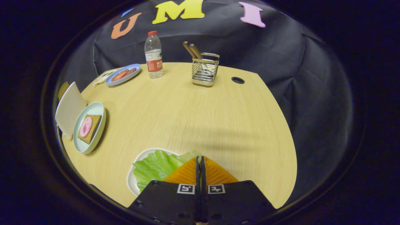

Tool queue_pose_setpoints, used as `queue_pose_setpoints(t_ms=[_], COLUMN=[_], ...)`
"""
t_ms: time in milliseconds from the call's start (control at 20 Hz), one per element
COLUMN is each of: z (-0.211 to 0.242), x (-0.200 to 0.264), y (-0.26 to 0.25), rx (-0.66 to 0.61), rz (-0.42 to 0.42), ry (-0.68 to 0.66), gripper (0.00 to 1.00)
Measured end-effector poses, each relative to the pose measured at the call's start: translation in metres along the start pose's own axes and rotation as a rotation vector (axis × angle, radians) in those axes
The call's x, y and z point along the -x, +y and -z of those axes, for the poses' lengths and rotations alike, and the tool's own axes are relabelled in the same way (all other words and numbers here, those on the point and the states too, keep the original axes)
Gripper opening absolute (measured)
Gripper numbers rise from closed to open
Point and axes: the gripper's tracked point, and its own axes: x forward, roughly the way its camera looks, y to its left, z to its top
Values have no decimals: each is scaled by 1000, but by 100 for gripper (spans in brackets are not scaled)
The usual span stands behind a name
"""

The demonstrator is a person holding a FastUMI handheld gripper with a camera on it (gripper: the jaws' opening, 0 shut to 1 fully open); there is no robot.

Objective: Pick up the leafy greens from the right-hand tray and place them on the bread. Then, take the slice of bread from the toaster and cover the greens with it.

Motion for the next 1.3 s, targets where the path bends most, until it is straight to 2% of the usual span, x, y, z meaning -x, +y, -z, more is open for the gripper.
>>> queue_pose_setpoints(t_ms=[400, 750, 1000, 1300], z=[-19, -33, -41, -57], x=[62, 116, 140, 154], y=[17, 66, 135, 235], rx=[-23, 21, 60, 126], rz=[64, 93, 71, -21], ry=[-77, -129, -149, -172], gripper=[1, 1, 0, 1])
